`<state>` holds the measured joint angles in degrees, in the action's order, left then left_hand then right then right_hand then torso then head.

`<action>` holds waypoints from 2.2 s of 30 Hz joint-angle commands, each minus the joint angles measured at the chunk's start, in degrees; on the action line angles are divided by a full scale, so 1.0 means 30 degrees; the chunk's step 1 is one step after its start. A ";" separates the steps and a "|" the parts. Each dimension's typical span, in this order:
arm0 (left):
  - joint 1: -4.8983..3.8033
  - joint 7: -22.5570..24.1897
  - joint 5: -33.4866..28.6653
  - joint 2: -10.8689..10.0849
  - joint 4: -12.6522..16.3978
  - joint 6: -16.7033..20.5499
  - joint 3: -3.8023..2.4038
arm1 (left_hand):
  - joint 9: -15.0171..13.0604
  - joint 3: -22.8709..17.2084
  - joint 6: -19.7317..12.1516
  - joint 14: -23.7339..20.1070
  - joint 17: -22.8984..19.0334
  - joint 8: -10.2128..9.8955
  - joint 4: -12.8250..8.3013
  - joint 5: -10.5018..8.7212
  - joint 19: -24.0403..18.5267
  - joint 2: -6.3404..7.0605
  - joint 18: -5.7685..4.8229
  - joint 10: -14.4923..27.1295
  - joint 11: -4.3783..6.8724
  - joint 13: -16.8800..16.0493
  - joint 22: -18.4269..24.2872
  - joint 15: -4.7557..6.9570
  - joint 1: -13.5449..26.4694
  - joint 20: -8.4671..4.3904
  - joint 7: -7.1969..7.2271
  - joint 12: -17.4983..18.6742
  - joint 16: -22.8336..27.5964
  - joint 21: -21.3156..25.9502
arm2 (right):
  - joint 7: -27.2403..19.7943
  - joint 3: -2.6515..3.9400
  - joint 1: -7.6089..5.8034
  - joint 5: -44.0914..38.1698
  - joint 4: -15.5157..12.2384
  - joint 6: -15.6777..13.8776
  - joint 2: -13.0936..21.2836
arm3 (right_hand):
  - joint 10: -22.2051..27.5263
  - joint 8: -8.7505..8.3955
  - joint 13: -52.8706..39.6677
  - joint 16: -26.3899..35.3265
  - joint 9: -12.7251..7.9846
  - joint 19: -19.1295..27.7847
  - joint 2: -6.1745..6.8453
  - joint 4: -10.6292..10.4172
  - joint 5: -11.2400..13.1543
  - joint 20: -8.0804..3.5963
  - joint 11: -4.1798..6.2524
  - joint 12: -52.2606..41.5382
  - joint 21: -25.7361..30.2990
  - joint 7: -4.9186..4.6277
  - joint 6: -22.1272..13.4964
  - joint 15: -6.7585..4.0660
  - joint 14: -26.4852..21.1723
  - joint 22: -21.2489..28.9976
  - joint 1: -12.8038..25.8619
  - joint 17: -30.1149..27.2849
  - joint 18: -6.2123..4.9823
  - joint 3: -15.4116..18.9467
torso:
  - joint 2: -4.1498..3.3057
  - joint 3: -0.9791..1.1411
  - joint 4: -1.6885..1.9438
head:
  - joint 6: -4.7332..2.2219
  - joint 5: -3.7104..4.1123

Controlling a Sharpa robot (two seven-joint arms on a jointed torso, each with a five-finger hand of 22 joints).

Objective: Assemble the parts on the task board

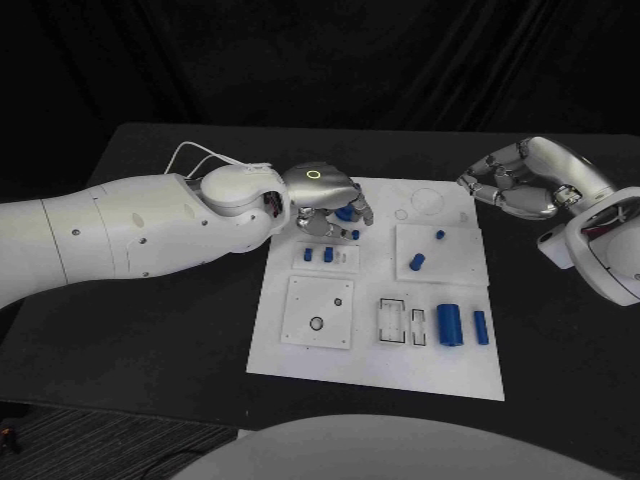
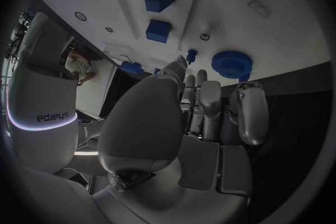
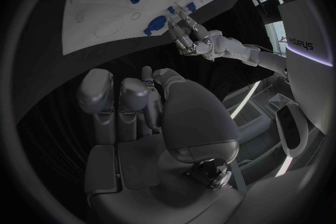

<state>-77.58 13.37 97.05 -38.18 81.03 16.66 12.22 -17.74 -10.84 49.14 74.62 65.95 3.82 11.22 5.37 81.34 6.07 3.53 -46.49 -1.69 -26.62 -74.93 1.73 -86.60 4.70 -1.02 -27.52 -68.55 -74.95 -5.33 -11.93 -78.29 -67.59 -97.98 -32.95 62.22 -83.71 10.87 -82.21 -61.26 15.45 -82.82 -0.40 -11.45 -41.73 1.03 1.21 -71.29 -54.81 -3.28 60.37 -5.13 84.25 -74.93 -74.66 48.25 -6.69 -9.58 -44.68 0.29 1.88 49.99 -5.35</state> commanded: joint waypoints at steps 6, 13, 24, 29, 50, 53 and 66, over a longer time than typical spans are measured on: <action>0.0168 -0.0090 0.0297 0.0246 -0.0140 -0.0250 -0.0019 | 0.0132 -0.0058 0.0319 0.0096 0.0013 0.0129 -0.0230 0.0294 0.0123 -0.0110 -0.0073 0.0073 -0.0010 -0.0375 -0.3570 -0.0039 -0.0042 0.0050 -0.0223 -0.0464 -0.0286 -0.0203 | 0.0342 0.0010 0.0206 0.0020 0.0095 0.0260 -0.0043 | -0.0198 0.0006 0.3956 -0.0007 0.0030 -0.0053 0.0038 0.0061 -0.0098 -0.0023 0.0069 0.0125 0.0052 -0.0039 0.0140 -0.0021 0.0116 -0.1123 -0.0137 -0.0009 0.0132 -0.0096 | -0.0032 -0.0032 0.0006 | 0.0002 -0.0046; 0.0239 -0.0022 0.0298 0.0432 -0.0377 -0.0344 -0.0020 | 0.0200 -0.0284 0.0641 0.0249 0.0102 0.0223 -0.0349 0.0717 0.0279 -0.0221 -0.0121 -0.0061 0.0096 -0.0443 -0.3638 0.0026 -0.0195 0.0024 -0.0355 -0.0593 -0.0508 -0.0436 | 0.0424 0.0010 0.0237 0.0035 0.0104 0.0323 -0.0043 | -0.0195 0.0006 0.3957 -0.0008 0.0032 -0.0047 0.0042 0.0077 -0.0112 -0.0024 0.0069 0.0129 0.0077 -0.0040 0.0141 -0.0022 0.0115 -0.1117 -0.0150 -0.0010 0.0128 -0.0107 | -0.0021 -0.0016 0.0028 | 0.0002 0.0085; 0.0411 -0.0115 0.0298 0.0765 -0.0825 -0.0662 -0.0021 | 0.0325 -0.0544 0.0928 0.0268 -0.0032 0.0233 -0.0393 0.1004 0.0336 -0.0155 -0.0130 0.0056 0.0189 -0.0134 -0.3652 0.0118 -0.0222 -0.0012 -0.0529 -0.0184 -0.0559 -0.0494 | 0.0547 0.0008 0.0261 0.0040 0.0105 0.0455 -0.0043 | -0.0189 0.0003 0.3973 0.0152 0.0032 0.0001 0.0041 0.0089 -0.0121 -0.0025 0.0069 0.0146 0.0323 -0.0040 0.0139 -0.0022 0.0083 -0.1037 -0.0162 -0.0243 0.0084 -0.0117 | -0.0026 -0.0017 0.0015 | 0.0002 0.0010; 0.0445 -0.0050 0.0298 0.0817 -0.0898 -0.0671 -0.0021 | 0.0374 -0.0894 0.1633 0.0312 -0.0107 0.0409 -0.0416 0.1086 0.0392 -0.0209 -0.0146 -0.0568 0.0380 0.0276 -0.3670 0.0262 -0.0254 -0.0044 -0.0645 0.0154 -0.0647 -0.0562 | 0.0603 0.0008 0.0264 0.0040 0.0105 0.0478 -0.0035 | -0.0179 -0.0003 0.3990 0.0226 0.0033 0.0020 0.0031 0.0119 -0.0142 -0.0027 0.0069 0.0168 0.0424 -0.0042 0.0132 -0.0024 0.0063 -0.1008 -0.0194 -0.0352 0.0067 -0.0150 | -0.0037 -0.0021 0.0043 | 0.0002 0.0061; 0.0523 0.1053 0.0298 0.0924 -0.1141 0.1570 -0.0023 | 0.0382 -0.1954 0.5122 0.1213 -0.0482 0.1145 -0.1415 0.2003 0.1283 -0.0569 -0.0461 -0.5501 0.0229 0.2628 -0.4083 0.0032 -0.0632 -0.0144 -0.1187 0.2350 -0.0887 -0.1982 | 0.0788 0.0008 0.0271 0.0040 0.0109 0.0627 -0.0077 | -0.0146 -0.0006 0.4051 0.0351 0.0043 0.0061 -0.0027 0.0243 -0.0175 -0.0034 0.0072 0.0245 0.0661 -0.0042 0.0135 -0.0028 0.0020 -0.0940 -0.0326 -0.0539 0.0028 -0.0279 | -0.0027 -0.0027 0.0034 | 0.0002 0.0068; 0.0525 0.1105 0.0297 0.0779 -0.1016 0.2045 -0.0025 | 0.0434 -0.1955 0.5233 0.1325 -0.0545 0.1062 -0.1464 0.2174 0.1377 -0.0512 -0.0497 -0.5769 0.0204 0.2879 -0.4130 0.0033 -0.0536 -0.0153 -0.1216 0.2659 -0.0851 -0.2142 | 0.0797 0.0008 0.0273 0.0040 0.0106 0.0651 -0.0073 | -0.0146 -0.0006 0.4051 0.0351 0.0043 0.0061 -0.0027 0.0243 -0.0175 -0.0034 0.0072 0.0245 0.0661 -0.0042 0.0135 -0.0028 0.0020 -0.0940 -0.0326 -0.0539 0.0028 -0.0279 | -0.0024 -0.0023 0.0036 | 0.0002 0.0047; -0.0629 0.0514 0.0295 -0.1367 0.0905 0.0639 -0.0035 | 0.0778 -0.2178 0.5243 0.1122 -0.1507 0.0413 -0.1543 0.1834 0.1155 -0.0301 -0.0404 -0.6252 0.0283 0.4176 -0.4002 0.0317 -0.0148 -0.0224 -0.1025 0.4551 -0.0004 -0.1710 | 0.1048 0.0008 0.0273 0.0040 0.0076 0.0749 0.0003 | -0.0107 0.0002 0.4165 0.0382 0.0051 0.0059 -0.0035 0.0287 -0.0171 -0.0034 0.0071 0.0363 0.0653 -0.0042 0.0151 -0.0028 0.0009 -0.0947 -0.0366 -0.0584 0.0031 -0.0315 | -0.0029 -0.0022 0.0035 | 0.0002 0.0463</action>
<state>-78.93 14.84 97.64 -41.87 83.16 21.08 12.19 -15.46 -17.18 64.56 78.31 61.58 5.30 6.61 11.14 83.80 5.08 2.56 -65.22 -0.94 -14.34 -74.91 2.56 -87.57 4.29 -4.12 -14.17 -68.87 -80.37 -3.70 -11.94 -77.60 -67.39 -97.68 -31.01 62.13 -83.82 10.87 -82.36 -60.33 15.50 -82.81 -0.53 -10.74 -41.92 1.03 1.32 -70.55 -53.12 -3.28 60.37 -5.11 84.25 -74.91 -75.33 46.60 -6.69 -10.29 -44.75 0.22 1.98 49.99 -3.99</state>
